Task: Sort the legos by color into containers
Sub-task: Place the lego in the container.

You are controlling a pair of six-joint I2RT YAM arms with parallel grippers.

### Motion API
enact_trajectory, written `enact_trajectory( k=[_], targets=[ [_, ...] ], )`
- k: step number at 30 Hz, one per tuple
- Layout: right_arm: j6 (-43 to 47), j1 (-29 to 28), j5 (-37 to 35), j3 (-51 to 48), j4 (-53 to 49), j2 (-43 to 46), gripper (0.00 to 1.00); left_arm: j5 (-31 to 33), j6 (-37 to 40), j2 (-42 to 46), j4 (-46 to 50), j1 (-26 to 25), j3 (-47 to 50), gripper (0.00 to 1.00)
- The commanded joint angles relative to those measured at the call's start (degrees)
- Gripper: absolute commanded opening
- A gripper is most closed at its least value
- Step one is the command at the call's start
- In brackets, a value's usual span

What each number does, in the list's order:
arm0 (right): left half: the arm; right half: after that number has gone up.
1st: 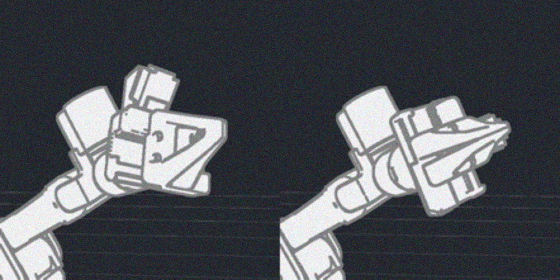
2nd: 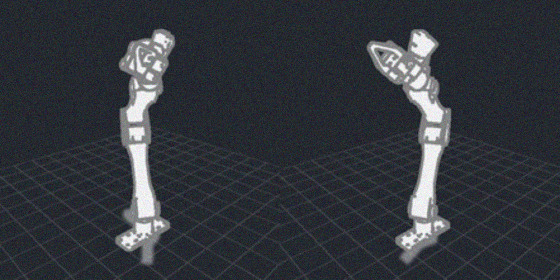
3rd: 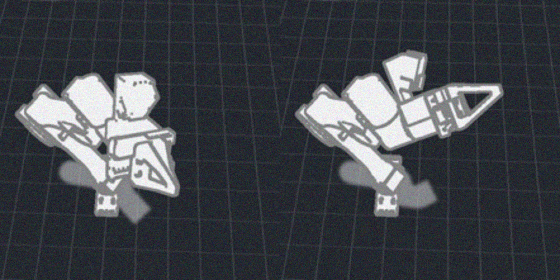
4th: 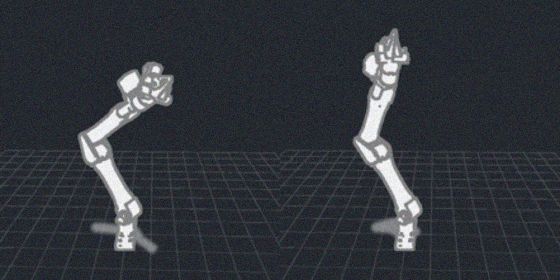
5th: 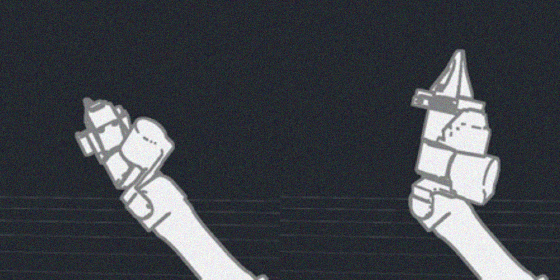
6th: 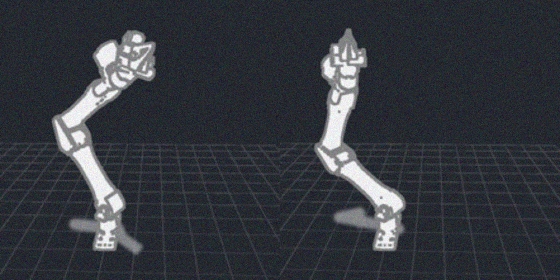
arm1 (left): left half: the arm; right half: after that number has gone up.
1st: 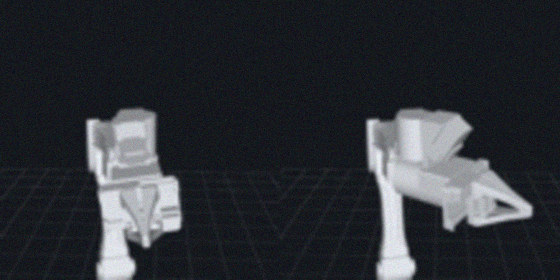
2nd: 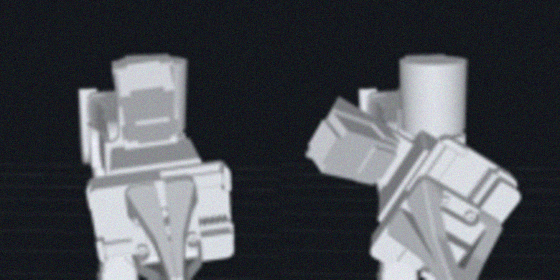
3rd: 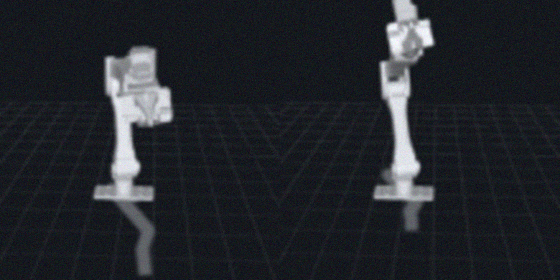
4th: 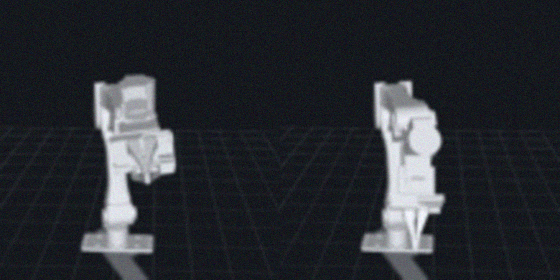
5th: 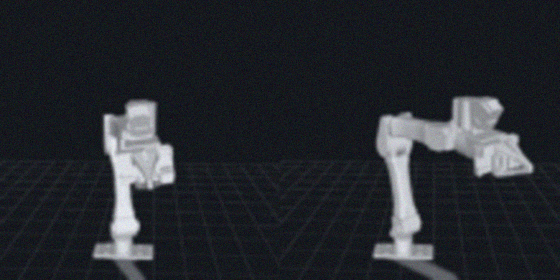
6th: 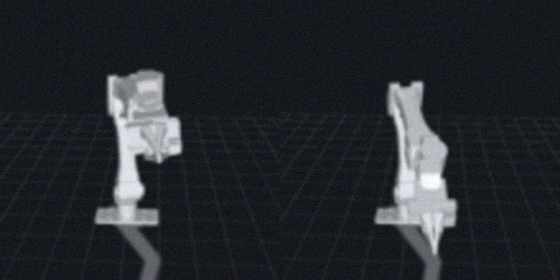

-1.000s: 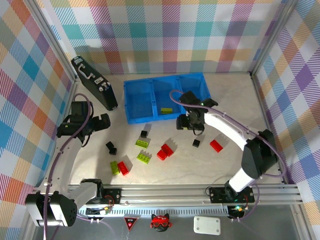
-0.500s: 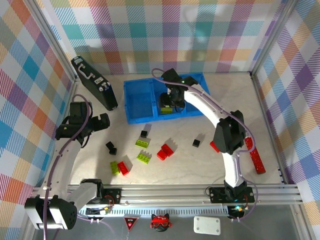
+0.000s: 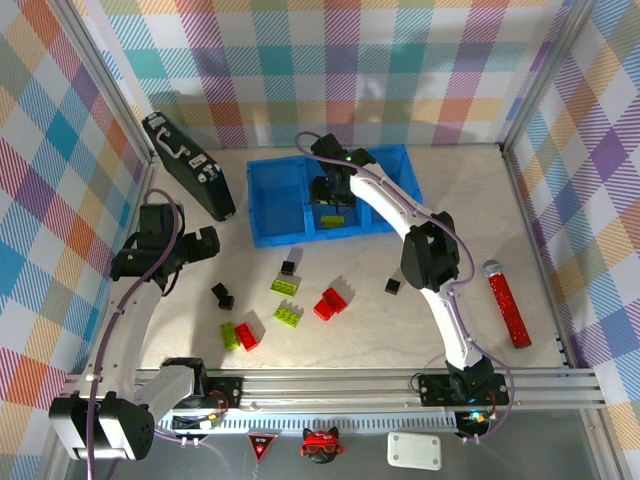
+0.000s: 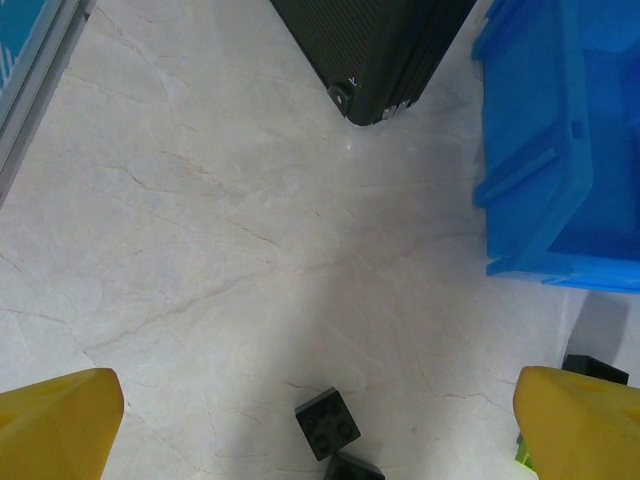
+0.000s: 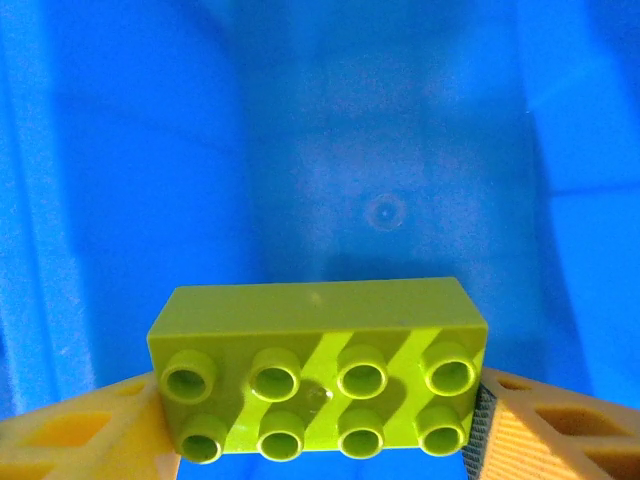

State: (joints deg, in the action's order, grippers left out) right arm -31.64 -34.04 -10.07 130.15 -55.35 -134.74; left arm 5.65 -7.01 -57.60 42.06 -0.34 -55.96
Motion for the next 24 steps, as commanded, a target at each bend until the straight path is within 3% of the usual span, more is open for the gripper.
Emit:
enact_trajectory(
  k=[1, 15, 24],
  targets=[
    [-2.46, 1.11, -0.74, 1.47, -0.08, -2.31, 0.70, -0.35, -0.38, 0.81, 1.05, -0.36, 0.06, 1.00],
    [-3.29, 3.01, 1.53, 3.96, 1.04, -7.90, 0.71, -1.22, -0.37, 0.56, 0.83, -0.28, -0.01, 1.00],
    [-3.72, 2.93, 1.67, 4.03, -0.12, -5.79, 0.78, -1.17, -0.38, 0.22, 0.83, -0.28, 0.05, 1.00]
  ],
)
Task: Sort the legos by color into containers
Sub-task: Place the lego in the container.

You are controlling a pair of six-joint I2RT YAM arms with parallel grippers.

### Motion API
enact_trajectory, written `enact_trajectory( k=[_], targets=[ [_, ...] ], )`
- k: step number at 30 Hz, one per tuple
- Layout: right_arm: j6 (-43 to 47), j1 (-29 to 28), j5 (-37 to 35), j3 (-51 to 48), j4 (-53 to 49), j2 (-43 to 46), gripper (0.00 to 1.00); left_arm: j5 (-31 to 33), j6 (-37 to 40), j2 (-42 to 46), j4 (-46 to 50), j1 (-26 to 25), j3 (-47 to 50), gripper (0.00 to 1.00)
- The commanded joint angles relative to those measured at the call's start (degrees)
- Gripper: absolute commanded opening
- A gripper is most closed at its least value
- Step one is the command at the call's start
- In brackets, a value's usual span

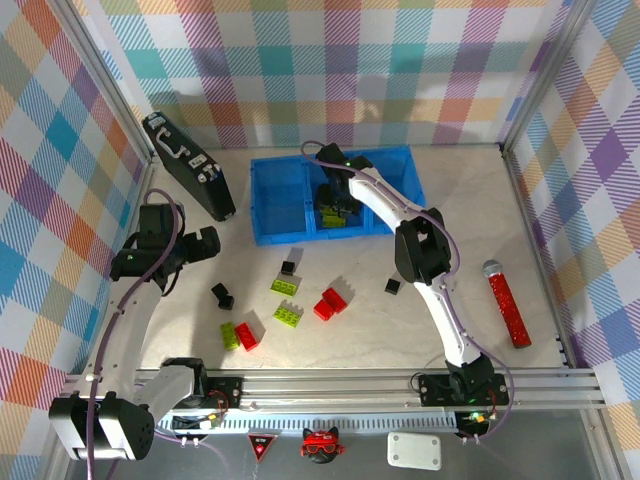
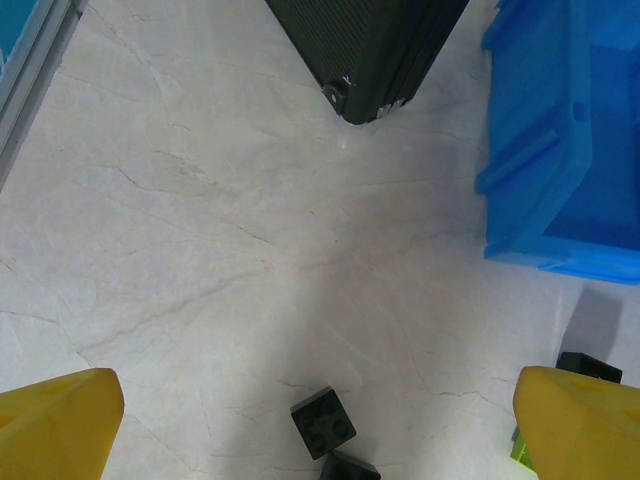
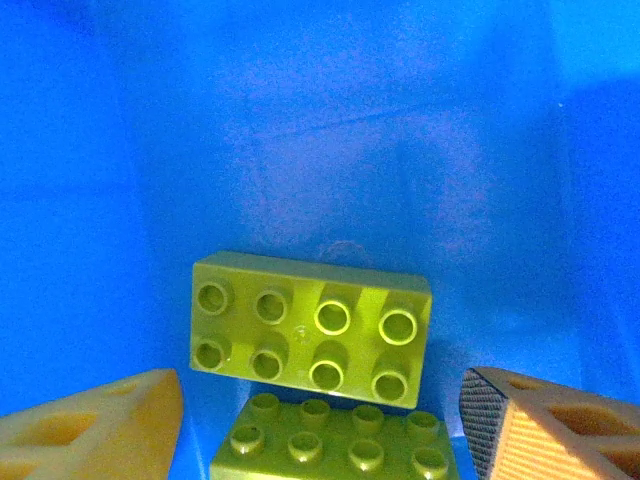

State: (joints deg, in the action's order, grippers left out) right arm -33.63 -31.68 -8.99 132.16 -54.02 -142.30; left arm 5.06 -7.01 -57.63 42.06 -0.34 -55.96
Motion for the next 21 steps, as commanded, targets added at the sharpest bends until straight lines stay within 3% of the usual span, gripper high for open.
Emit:
enact_trajectory(
  k=[1, 15, 21],
  targets=[
    [-1.69, 0.58, 0.64, 1.96, -1.73, 2.42, 0.78, -0.60, -0.38, 0.26, 0.83, -0.28, 0.02, 1.00],
    [2.19, 0.11, 1.30, -3.07, -2.99, 18.02, 0.78, -0.97, -0.53, -0.47, 1.38, -0.28, 0.09, 0.99],
    [6.49, 0.18, 0.07, -13.67, -3.07, 27.87, 0.78, -2.34, -1.45, -2.44, 3.53, -0.61, -2.11, 0.95]
  ],
)
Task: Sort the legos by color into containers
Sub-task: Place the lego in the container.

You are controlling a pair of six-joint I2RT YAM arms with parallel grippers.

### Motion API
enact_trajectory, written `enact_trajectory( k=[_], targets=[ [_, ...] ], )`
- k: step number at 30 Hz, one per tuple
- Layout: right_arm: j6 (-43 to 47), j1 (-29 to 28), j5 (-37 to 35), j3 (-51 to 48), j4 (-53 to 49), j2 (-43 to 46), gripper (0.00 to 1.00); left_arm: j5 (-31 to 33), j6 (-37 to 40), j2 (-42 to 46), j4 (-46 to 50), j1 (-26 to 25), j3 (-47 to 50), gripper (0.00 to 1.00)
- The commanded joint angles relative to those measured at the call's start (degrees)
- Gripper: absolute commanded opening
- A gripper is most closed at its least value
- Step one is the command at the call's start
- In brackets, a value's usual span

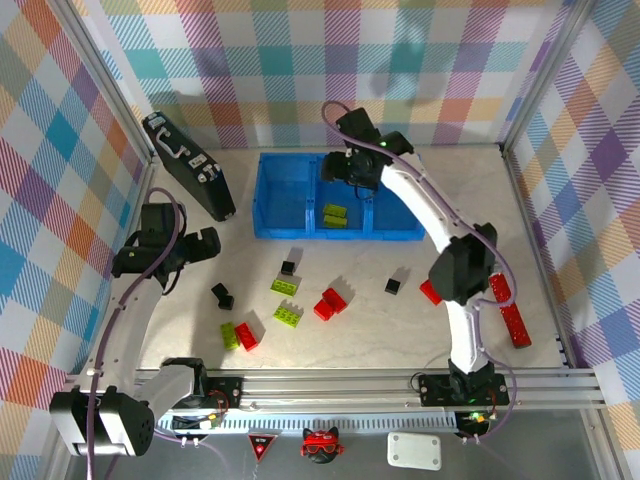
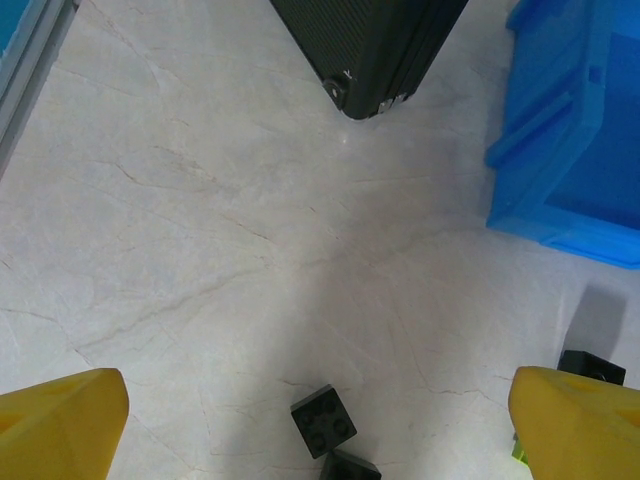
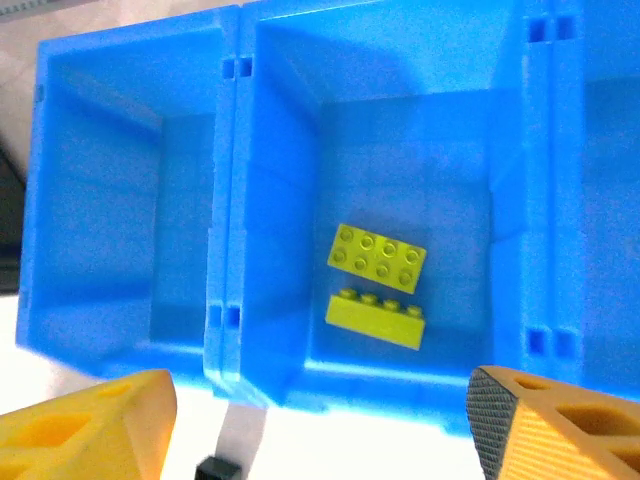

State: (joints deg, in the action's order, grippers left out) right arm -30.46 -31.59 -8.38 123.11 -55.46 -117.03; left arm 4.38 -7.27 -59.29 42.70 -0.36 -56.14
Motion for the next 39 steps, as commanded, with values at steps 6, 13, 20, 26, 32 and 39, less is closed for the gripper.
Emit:
enact_trajectory(
  k=[6, 13, 20, 26, 32, 39],
  targets=[
    [6.90, 1.59, 2.72, -23.67, 3.03, 13.13, 0.79, -3.12, -4.22, -1.88, 4.90, -3.45, -4.07, 0.94],
    [8.69, 2.41, 10.96, -41.81, 12.15, 20.30, 0.97, -6.05, -9.80, -0.07, 7.14, -6.90, -3.22, 0.94],
    [9.42, 3.89, 15.36, -47.48, 19.86, 17.24, 0.99, -7.22, -13.71, 1.45, 6.35, -9.77, 0.36, 0.94],
    [11.06, 4.69, 15.85, -46.98, 23.85, 14.05, 0.99, -6.82, -14.59, 0.84, 5.92, -10.89, 1.03, 0.94],
    [11.93, 6.41, 16.89, -44.34, 25.27, 10.74, 0.99, -6.77, -15.41, -1.15, 4.99, -11.76, 0.69, 0.94],
    [14.04, 6.81, 18.76, -42.13, 26.47, 9.38, 0.99, -3.88, -16.10, -3.27, 4.06, -13.00, -0.57, 0.94]
  ],
)
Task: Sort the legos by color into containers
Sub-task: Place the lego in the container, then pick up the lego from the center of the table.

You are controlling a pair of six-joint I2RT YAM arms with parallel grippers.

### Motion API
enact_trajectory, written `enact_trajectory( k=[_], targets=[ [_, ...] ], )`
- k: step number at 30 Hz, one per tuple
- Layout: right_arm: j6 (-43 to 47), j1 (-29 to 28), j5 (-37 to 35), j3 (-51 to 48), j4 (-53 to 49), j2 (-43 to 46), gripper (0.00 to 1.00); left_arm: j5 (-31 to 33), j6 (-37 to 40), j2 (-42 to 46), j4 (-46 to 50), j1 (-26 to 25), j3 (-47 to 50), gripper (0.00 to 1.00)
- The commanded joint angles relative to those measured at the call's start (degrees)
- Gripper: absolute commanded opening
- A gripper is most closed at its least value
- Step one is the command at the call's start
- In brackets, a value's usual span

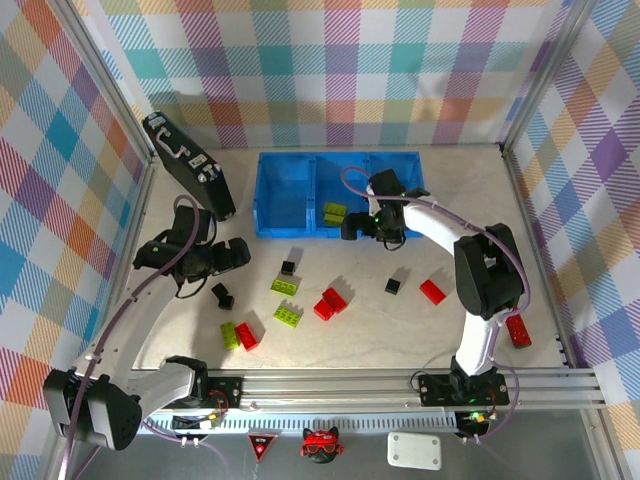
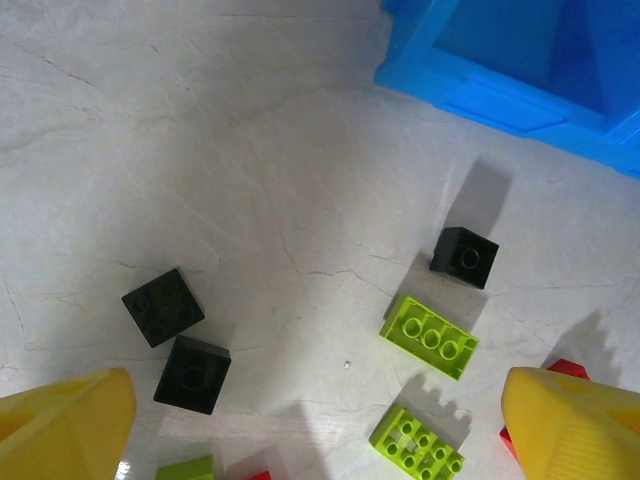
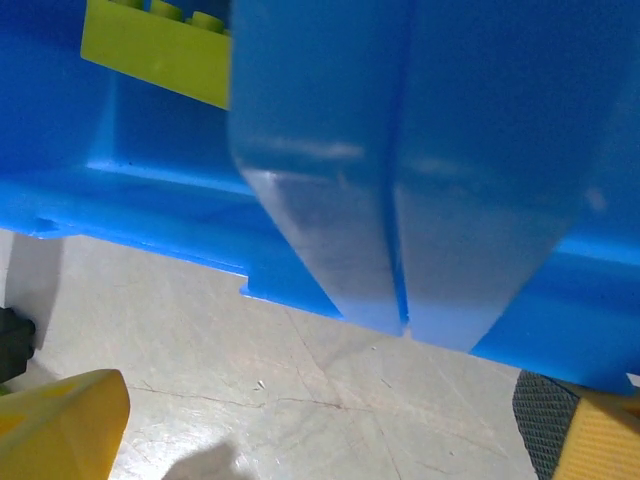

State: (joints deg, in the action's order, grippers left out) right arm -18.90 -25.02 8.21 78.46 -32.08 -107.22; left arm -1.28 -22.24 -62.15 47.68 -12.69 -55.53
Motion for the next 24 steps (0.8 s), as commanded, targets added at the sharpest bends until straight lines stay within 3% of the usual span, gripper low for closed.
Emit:
enact_trajectory(
  k=[1, 11, 18, 24],
  targets=[
    [2.64, 0.31, 2.53, 3.17, 2.65, -0.66, 0.99, 2.43, -1.38, -0.76, -0.84, -0.82, -1.39, 0.94],
    [0.46, 0.23, 10.51, -2.76, -0.33, 8.20, 0.97, 4.71, -0.70, -6.97, 0.59, -4.88, -3.00, 0.92],
    [2.27, 0.23, 6.14, -11.53, -3.56, 19.82, 0.97, 8.18, -1.48, -11.14, -1.01, -13.58, -3.89, 0.90],
    [2.91, 0.30, 0.76, -17.30, -4.93, 26.89, 0.99, 7.35, 0.49, -18.54, -2.06, -19.15, -7.35, 0.89]
  ],
)
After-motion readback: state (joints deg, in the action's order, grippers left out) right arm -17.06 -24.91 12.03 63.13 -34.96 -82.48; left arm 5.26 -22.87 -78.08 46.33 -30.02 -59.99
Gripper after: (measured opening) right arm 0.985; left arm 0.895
